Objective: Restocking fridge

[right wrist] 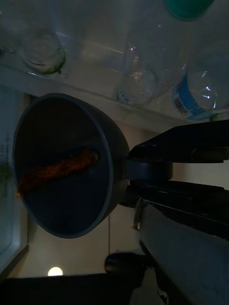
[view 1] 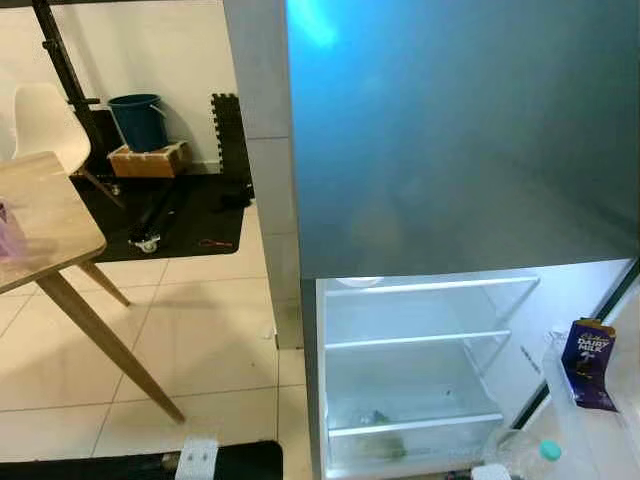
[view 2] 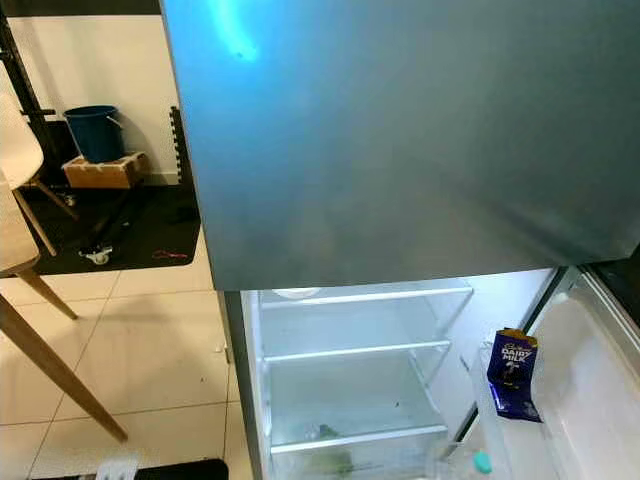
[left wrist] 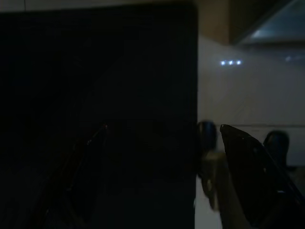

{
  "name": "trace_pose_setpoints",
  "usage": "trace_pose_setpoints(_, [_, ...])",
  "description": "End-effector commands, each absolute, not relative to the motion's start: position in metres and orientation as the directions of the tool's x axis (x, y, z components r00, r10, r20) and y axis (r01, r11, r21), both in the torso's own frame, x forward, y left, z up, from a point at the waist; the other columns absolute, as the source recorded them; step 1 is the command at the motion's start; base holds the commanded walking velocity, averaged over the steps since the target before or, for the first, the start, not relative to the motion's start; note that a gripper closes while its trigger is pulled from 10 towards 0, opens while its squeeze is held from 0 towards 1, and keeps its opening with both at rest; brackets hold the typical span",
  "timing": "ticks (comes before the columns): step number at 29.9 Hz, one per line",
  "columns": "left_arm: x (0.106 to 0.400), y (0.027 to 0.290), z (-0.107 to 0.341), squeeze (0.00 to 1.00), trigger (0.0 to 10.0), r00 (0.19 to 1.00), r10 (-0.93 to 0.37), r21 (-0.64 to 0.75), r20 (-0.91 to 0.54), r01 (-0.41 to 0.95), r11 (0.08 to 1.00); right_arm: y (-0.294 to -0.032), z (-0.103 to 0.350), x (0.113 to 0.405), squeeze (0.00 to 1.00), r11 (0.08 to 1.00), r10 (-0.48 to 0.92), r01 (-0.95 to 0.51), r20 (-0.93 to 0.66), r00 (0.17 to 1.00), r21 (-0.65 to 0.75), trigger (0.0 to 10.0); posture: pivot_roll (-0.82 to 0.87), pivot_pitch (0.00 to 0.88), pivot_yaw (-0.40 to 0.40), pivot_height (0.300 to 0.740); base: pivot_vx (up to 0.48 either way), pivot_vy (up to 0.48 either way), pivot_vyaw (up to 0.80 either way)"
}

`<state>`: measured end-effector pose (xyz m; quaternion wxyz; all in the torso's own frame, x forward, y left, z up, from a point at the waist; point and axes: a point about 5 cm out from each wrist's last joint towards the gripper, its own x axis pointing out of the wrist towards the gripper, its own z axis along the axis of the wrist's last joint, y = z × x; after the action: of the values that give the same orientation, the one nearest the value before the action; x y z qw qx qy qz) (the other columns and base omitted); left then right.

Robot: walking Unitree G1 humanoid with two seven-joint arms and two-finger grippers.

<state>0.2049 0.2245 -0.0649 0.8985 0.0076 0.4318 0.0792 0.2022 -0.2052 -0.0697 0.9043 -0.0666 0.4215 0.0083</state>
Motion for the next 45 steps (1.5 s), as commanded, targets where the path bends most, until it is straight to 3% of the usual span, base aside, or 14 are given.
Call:
trace_pose_setpoints(1, [0.197, 0.233, -0.067, 0.00, 10.0, 0.593, 0.158, 0.100, -0.790, -0.130, 0.986, -0.209, -0.074, 0.193, 0.00, 0.991, -0.055, -0.064, -0.782, 0.621, -0.121, 10.0, -0.05, 0.103, 0.010, 0.740, 0.000, 0.000, 0.00])
trace_pose_setpoints(14, [0.204, 0.232, -0.064, 0.00, 10.0, 0.620, 0.140, 0.074, -0.772, -0.131, 0.989, -0.202, -0.081, 0.183, 0.00, 0.994, -0.067, -0.024, -0.793, 0.606, -0.102, 10.0, -0.06, 0.105, 0.027, 0.740, 0.000, 0.000, 0.00])
trace_pose_setpoints(22, [0.209, 0.233, -0.060, 0.00, 10.0, 0.640, 0.143, 0.070, -0.755, -0.137, 0.988, -0.205, -0.079, 0.186, 0.00, 0.995, -0.066, -0.019, -0.793, 0.605, -0.098, 10.0, -0.05, 0.107, 0.030, 0.740, 0.000, -0.360, 0.00])
trace_pose_setpoints(45, [0.205, 0.237, -0.061, 0.00, 10.0, 0.640, 0.179, 0.078, -0.748, -0.183, 0.980, -0.202, -0.075, 0.197, 0.00, 0.996, -0.051, -0.027, -0.788, 0.614, -0.086, 10.0, -0.05, 0.101, 0.029, 0.740, 0.000, 0.000, 0.00])
